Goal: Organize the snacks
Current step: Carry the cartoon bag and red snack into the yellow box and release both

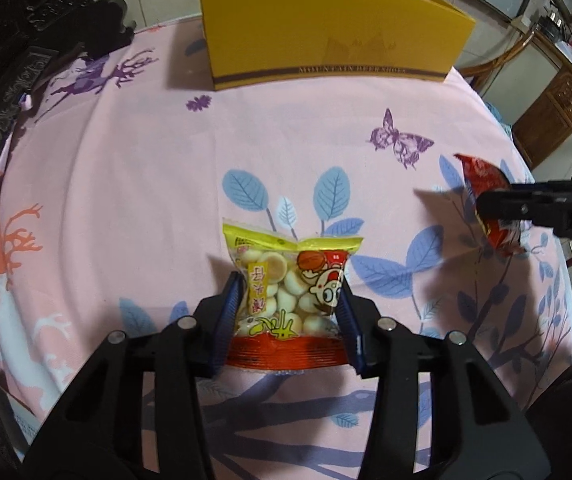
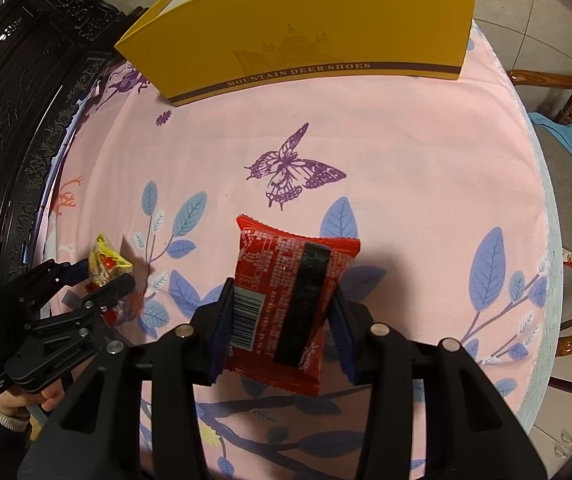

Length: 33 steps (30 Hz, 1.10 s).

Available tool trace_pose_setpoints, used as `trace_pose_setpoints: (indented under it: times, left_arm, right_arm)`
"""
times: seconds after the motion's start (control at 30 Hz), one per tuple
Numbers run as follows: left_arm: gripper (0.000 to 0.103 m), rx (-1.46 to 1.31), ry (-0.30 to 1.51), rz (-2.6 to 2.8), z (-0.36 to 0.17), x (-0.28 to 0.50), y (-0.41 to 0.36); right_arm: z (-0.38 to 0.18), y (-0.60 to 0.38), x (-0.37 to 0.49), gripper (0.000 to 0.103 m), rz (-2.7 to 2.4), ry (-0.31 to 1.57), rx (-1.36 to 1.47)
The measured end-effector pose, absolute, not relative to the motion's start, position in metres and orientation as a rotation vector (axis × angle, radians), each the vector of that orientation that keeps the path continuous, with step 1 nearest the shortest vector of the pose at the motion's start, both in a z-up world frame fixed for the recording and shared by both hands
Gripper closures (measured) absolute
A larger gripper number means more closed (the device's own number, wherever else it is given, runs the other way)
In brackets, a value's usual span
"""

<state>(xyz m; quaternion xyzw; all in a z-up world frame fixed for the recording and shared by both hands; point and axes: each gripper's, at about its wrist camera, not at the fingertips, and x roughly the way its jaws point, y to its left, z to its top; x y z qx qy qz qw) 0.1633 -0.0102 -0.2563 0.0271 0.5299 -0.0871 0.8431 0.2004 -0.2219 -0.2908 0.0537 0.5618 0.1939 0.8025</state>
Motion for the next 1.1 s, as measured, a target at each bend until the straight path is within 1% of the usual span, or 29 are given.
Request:
trace_pose_setpoints:
  times: [0.4,0.73,0.93,1.1]
  left_arm:
    - [0.057,-0.026,1.017,-0.171,-0.202,0.16,-0.007]
    - [0.057,-0.04,0.916,-0.181,-0.152,0.176,-0.017]
    - [0.057,-0.056,0.831,-0.193,-0.113,0.204,-0.024]
    - [0.057,-0.061,0.75,-0.215,-0.076,0.245,-0.034]
  right_arm:
    - [-0.286,-0.234,0.197,0.059,0.42,1.181,0.152]
    - [-0.274,-0.245,0.198,0.059,0.42,1.15,0.179]
    - [-0.235,-0.253,0.206,0.059,0.425,1.042,0.192]
    - [-0.185,-0.261,0.234,0.059,0.432,0.907,0.212]
